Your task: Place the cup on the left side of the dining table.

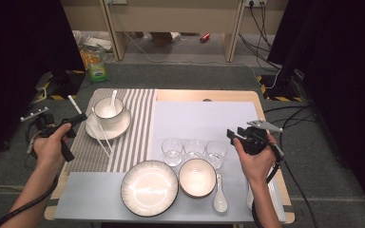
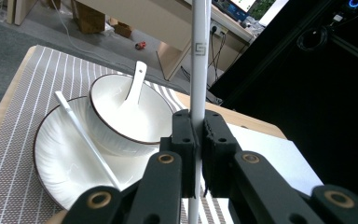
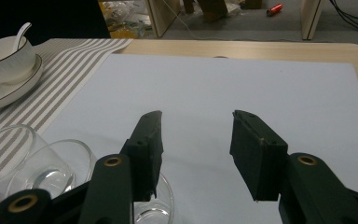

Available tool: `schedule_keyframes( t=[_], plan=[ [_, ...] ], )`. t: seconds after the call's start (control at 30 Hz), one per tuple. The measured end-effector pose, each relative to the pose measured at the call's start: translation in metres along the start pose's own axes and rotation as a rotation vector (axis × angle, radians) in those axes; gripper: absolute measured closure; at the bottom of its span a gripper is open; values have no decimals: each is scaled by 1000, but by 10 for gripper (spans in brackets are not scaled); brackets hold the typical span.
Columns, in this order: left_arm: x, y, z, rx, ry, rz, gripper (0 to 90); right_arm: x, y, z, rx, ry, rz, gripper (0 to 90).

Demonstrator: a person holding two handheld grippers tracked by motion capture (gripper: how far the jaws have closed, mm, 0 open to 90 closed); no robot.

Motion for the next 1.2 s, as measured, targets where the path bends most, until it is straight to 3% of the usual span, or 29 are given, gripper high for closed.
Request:
schedule_keyframes(
  t=[0.7, 1.2],
  plan=[
    [5, 2, 14, 2, -49, 32, 841, 1, 0, 0, -10, 3, 2, 535],
    [12, 4, 31, -29, -94, 45, 841, 2, 1, 1, -13, 1, 4, 536]
  ],
)
Point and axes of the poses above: each handheld gripper's, and its own axes: x roughly forward along the jaws, y roughly out of its underside, z roughly to its left, the point moved 3 cm from there along x, roughly forward along the jaws, and after that the axes turned 1 degree about z, right-handed, at the moved point
